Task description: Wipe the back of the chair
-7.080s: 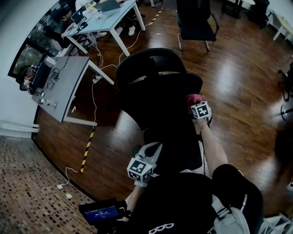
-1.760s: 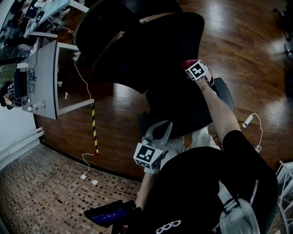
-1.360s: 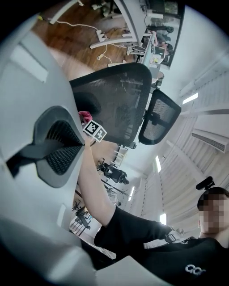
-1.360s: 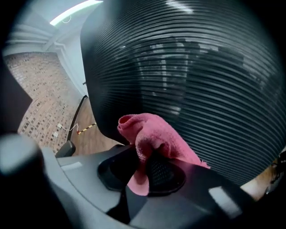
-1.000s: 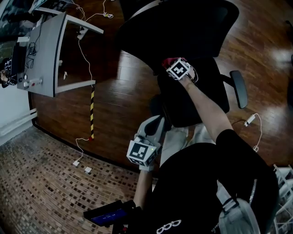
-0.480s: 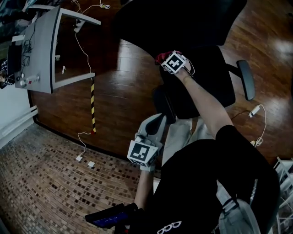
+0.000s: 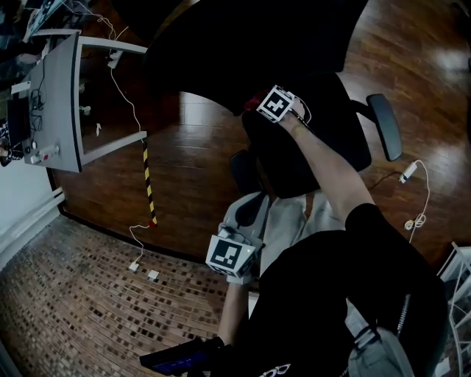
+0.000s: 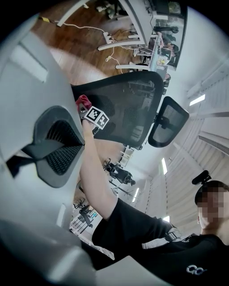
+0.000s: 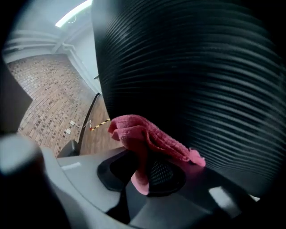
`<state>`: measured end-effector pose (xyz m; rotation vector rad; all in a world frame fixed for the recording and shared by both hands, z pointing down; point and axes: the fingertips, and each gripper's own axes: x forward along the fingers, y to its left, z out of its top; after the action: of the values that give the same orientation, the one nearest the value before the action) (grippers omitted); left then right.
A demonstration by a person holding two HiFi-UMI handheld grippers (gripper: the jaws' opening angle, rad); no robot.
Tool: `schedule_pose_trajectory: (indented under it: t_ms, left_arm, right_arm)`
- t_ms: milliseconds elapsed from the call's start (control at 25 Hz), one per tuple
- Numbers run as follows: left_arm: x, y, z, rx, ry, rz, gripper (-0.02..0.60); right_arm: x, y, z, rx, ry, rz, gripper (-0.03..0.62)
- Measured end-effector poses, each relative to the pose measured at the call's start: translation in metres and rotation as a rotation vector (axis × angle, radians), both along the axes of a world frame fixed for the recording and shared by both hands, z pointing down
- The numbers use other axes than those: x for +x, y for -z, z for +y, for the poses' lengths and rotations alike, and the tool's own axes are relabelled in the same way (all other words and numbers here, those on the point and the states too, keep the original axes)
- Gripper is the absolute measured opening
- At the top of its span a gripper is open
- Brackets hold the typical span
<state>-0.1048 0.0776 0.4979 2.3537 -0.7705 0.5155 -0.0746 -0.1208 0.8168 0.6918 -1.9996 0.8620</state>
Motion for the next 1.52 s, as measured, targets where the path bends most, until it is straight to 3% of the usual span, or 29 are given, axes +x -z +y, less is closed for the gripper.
schedule_pose_trajectory:
  t_ms: [520,880,1200,1400,1520]
  left_arm:
    - [0.101,-0.006,-0.016,-0.01,-0.076,0.045,-0.011]
    - [0.151,-0.01,-0.029,-0.033,-0.1,0.058,-0.011]
    - [0.148,-0.023,-0.012,-0.047,-0.049,0.069,-0.011]
    - [0.118,-0.038,-0.001,-0.062,-0.008,0.049,-0.011]
    - [0.101,-0.041,0.005,-0.083,0.034,0.051,-0.011]
  right_arm:
    - [0.183,-0.011,-0.011,-0.039,-0.165,0.093,0.051]
    - [0.263,-0.024,-0.006,-0.094,-0.28,0.183,0.051]
    - [0.273,-0.045,0.0,-0.123,-0.29,0.241,0.051]
    - [0.252,-0.058,-0.005,-0.099,-0.276,0.239,0.051]
    - [0.219,-0.055,-0.007,-0.077,-0.242,0.201,0.051]
